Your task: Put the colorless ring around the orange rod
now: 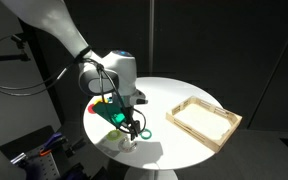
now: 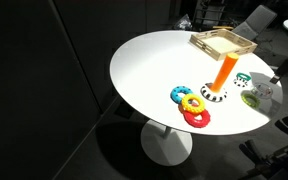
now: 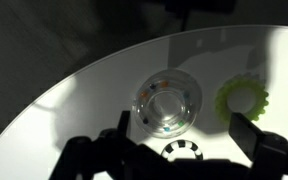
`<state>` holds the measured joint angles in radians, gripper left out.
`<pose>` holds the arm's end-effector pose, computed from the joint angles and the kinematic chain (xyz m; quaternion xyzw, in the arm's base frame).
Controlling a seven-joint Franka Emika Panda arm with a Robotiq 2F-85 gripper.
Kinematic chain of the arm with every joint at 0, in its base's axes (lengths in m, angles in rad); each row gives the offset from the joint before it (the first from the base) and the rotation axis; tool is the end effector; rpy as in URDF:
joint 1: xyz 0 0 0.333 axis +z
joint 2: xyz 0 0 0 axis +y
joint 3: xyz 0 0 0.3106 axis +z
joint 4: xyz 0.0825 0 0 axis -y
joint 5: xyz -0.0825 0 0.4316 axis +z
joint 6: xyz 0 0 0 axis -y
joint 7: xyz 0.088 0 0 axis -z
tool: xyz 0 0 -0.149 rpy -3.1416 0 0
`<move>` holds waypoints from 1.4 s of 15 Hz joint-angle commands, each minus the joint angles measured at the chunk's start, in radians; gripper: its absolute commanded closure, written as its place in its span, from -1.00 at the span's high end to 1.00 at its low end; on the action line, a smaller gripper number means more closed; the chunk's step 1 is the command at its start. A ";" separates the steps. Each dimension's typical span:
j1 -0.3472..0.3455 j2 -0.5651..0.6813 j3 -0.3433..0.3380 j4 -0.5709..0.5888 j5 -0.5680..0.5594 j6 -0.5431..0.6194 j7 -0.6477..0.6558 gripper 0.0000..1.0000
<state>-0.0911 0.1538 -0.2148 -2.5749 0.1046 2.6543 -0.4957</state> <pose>0.4321 -0.1437 0.1117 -0.9982 -0.0484 0.0294 0.0195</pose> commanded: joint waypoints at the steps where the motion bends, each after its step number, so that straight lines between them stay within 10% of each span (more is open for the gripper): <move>1: -0.052 0.103 0.052 0.066 -0.047 0.036 0.012 1.00; 16: -0.093 0.240 0.129 0.132 -0.156 0.112 0.048 1.00; 21: -0.082 0.236 0.113 0.130 -0.203 0.133 0.084 0.16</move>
<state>-0.1671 0.3827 -0.0986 -2.4538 -0.0527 2.7690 -0.4559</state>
